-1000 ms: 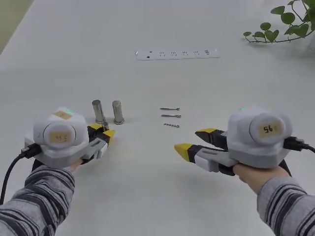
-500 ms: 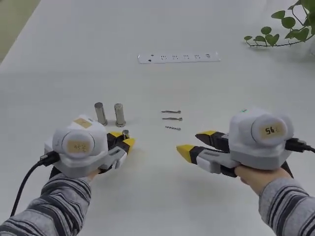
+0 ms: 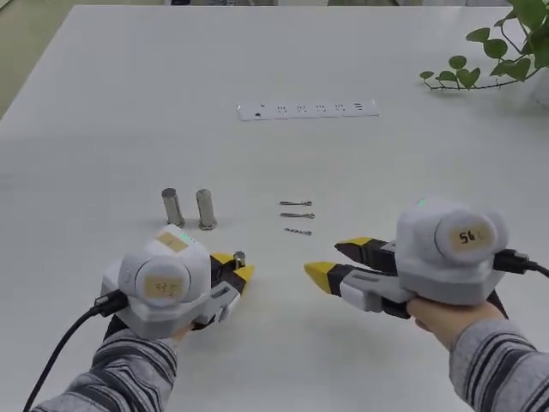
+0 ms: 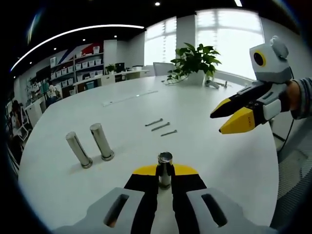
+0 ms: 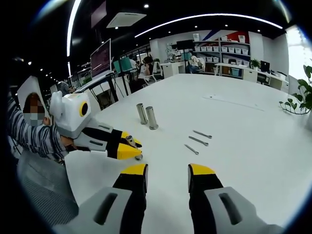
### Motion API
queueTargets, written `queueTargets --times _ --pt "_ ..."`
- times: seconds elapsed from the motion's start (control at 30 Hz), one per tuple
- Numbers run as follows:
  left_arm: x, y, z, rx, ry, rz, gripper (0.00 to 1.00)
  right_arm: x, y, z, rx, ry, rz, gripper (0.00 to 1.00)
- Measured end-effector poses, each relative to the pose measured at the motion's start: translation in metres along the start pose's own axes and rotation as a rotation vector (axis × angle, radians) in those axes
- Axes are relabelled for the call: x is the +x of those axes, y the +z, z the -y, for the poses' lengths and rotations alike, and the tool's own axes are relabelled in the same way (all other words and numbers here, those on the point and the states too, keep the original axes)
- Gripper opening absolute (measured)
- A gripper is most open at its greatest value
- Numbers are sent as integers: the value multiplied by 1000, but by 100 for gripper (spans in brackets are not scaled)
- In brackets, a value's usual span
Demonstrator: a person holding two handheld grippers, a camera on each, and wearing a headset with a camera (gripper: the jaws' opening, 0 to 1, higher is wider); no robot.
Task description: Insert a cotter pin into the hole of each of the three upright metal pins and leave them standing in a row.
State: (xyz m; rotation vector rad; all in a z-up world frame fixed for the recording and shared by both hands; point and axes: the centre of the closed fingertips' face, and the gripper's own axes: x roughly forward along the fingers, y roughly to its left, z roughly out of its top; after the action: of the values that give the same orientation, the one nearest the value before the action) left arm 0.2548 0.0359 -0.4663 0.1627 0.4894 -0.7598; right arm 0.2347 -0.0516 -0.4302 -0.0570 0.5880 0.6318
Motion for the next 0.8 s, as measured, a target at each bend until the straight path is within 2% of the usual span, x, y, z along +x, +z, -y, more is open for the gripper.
queueTargets --times 0.27,0.53,0.63,0.7,0.8 --pt "0 0 0 -4 -2 -4 6 2 0 -1 -15 18 -11 27" --pt "-1 -4 0 -7 5 -21 21 5 5 4 -42 32 -24 27" --pt "-5 -2 -1 -14 12 -14 26 8 5 8 -72 49 -65 27" --pt "-8 0 -2 -25 17 -9 30 10 6 9 -83 54 -68 27" --pt "-13 4 -4 -31 29 3 35 16 6 15 -107 70 -103 28"
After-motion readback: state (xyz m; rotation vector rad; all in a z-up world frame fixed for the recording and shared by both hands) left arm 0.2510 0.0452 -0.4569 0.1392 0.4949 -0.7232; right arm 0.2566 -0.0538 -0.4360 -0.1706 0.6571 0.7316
